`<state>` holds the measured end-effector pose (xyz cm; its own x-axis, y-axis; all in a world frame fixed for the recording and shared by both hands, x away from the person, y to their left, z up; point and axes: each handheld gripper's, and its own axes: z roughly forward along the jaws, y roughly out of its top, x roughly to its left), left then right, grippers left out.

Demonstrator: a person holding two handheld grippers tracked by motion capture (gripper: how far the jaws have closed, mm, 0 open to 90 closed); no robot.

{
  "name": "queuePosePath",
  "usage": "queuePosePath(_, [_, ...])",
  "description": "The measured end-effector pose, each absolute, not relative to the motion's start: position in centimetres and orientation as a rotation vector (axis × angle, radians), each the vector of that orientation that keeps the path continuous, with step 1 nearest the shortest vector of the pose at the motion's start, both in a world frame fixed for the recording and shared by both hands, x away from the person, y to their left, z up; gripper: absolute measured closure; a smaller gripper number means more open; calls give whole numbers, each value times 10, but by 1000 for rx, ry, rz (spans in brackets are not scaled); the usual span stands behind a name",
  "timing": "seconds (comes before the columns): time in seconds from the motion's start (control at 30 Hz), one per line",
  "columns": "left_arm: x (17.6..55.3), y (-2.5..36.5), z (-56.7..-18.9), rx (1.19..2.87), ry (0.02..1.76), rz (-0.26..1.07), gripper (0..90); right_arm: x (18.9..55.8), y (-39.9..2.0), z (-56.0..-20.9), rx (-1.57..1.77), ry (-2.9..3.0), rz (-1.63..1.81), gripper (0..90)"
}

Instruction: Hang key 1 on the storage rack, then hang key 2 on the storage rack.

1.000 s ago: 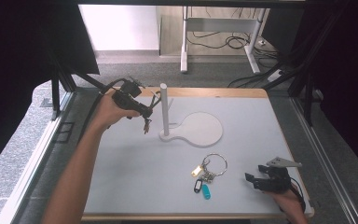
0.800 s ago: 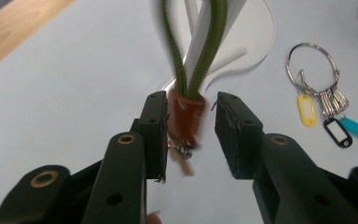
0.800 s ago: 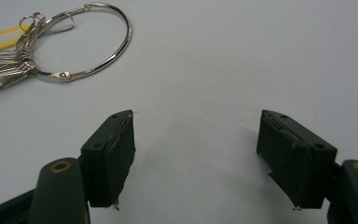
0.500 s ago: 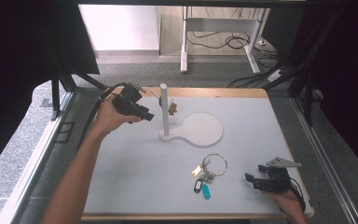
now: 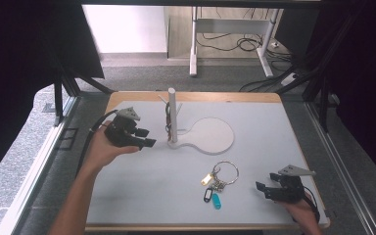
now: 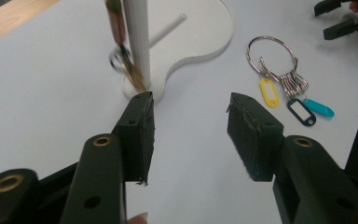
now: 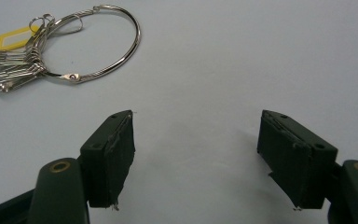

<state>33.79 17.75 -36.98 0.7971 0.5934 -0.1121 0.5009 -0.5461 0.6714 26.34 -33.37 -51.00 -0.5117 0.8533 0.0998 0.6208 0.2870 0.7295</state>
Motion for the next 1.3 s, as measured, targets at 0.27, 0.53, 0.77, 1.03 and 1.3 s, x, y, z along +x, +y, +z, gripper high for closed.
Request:
queuePosePath(0.27, [309, 184, -394, 2241, 822, 202, 506, 262, -335, -507, 1337, 2232, 1068, 279])
queuePosePath(0.53, [287, 188, -423, 2246, 835, 179, 500, 261, -335, -503, 1320, 2233, 1080, 283])
queuePosePath(0.77, [275, 190, -447, 2247, 846, 139, 487, 261, -336, -499, 1315, 2220, 1084, 283])
queuePosePath(1.03, [273, 197, -454, 2251, 883, 140, 482, 263, -331, -492, 1284, 2223, 1081, 283])
queuePosePath(1.3, [268, 205, -452, 2217, 897, 140, 478, 272, -306, -470, 1202, 2339, 990, 345])
